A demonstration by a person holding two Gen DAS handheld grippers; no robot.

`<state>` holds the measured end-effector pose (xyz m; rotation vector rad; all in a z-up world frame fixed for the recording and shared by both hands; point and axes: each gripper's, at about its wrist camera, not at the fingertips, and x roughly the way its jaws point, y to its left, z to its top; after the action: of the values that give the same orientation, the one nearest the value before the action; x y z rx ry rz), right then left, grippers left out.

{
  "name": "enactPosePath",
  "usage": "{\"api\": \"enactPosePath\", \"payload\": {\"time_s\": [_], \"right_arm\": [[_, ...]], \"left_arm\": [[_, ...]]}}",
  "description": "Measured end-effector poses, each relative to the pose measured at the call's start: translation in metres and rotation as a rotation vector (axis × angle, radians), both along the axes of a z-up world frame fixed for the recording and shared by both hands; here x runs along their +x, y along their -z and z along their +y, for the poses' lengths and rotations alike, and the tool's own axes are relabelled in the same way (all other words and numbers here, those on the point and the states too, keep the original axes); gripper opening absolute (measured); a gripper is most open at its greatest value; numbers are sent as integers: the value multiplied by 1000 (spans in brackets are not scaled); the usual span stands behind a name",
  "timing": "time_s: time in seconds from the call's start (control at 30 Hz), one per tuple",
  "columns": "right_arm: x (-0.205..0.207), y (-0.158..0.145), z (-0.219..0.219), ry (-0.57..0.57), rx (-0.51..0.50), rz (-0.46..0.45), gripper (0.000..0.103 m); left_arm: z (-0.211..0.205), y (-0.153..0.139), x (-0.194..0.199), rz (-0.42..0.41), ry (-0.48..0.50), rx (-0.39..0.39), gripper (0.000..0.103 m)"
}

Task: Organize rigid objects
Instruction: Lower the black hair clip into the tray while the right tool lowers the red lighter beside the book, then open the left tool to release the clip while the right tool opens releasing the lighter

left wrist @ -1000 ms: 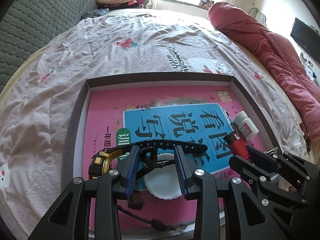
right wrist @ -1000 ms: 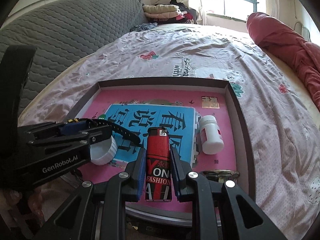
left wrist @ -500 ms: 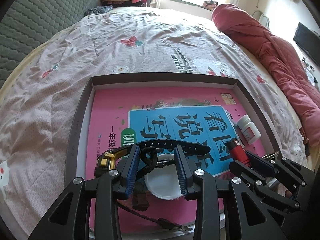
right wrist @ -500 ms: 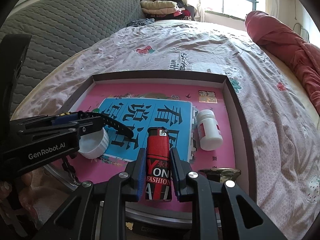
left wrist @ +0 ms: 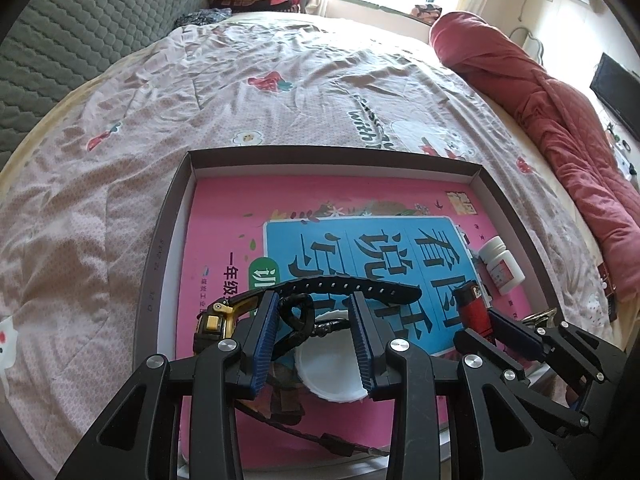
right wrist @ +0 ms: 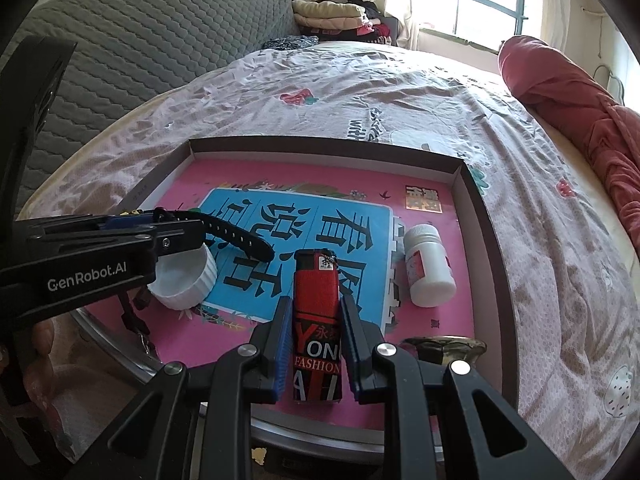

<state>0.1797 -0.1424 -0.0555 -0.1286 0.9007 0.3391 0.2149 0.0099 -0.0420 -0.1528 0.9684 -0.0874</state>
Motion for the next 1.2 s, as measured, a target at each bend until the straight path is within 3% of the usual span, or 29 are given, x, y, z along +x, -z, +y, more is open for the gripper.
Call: {"api": "enactPosePath", "payload": {"time_s": [0.73,1.1,1.2], "right_arm": [[3,-4,-11,21,54,15,24],[3,-6,-7,16,57,8,26],[4,-6,-6,20,53,4,31]], "left_arm": [[2,0,0,-1,-10,1,37],[2,-5,-2,-12,-6,-2,45],[2,-8,-4,-20,-5,-14,51]]}}
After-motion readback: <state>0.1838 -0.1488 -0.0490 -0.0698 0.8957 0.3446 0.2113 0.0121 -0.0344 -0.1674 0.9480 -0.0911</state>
